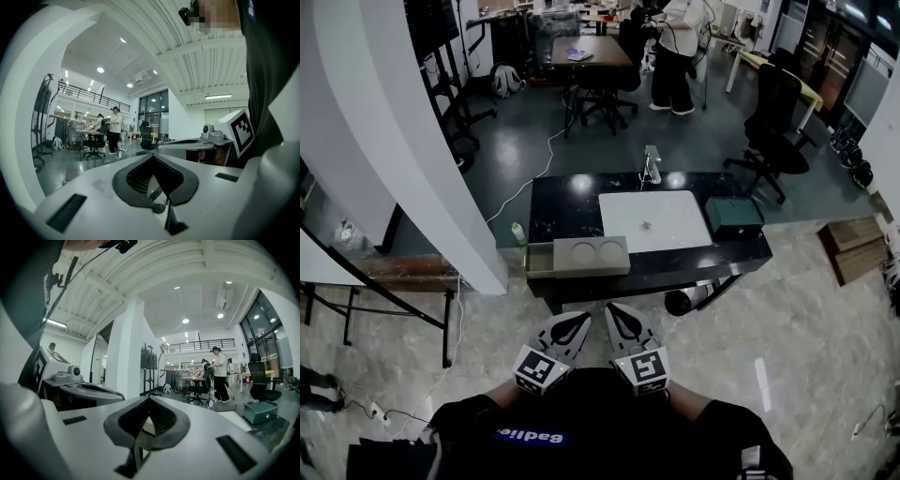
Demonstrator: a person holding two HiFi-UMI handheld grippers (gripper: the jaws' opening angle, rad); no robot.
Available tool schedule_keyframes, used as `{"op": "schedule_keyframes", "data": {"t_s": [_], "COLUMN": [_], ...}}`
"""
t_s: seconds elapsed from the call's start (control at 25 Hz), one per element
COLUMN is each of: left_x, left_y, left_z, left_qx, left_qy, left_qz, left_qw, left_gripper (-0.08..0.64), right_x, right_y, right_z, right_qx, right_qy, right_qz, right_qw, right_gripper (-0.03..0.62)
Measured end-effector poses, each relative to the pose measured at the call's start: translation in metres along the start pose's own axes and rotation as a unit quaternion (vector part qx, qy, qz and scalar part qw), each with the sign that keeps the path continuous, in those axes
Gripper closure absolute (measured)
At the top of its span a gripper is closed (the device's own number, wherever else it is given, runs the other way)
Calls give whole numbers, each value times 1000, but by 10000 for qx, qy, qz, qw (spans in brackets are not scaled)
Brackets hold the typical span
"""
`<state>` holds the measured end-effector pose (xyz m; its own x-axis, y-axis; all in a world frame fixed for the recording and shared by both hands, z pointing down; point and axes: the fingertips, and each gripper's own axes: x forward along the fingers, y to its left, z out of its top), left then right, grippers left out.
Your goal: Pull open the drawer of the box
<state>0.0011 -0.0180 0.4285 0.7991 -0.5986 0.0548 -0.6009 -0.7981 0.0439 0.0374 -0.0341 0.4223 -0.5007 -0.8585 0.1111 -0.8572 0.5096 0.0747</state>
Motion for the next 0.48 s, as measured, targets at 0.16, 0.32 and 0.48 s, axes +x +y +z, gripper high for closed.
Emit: {"op": "schedule_keyframes", "data": {"t_s": [0.16,0.32,0.48], "left_x": [-3,-5,-5], "left_y": [0,0,0], "left_z": [-1,1,0], "left_qx": [-39,-43,-29], "left_qy": [11,8,2], "left_qz": [24,35,57], "left_qw": [10000,10000,10000], "left_gripper": [560,560,560], "right_x": [-1,-1,-1], "right_y": [3,4,4], "right_z": [0,1,0], "right_qx": [24,20,9], "right_qy": [65,71,102], "right_qz": [19,37,39], "right_qw": [10000,10000,9999], "right_gripper": [592,592,592]}}
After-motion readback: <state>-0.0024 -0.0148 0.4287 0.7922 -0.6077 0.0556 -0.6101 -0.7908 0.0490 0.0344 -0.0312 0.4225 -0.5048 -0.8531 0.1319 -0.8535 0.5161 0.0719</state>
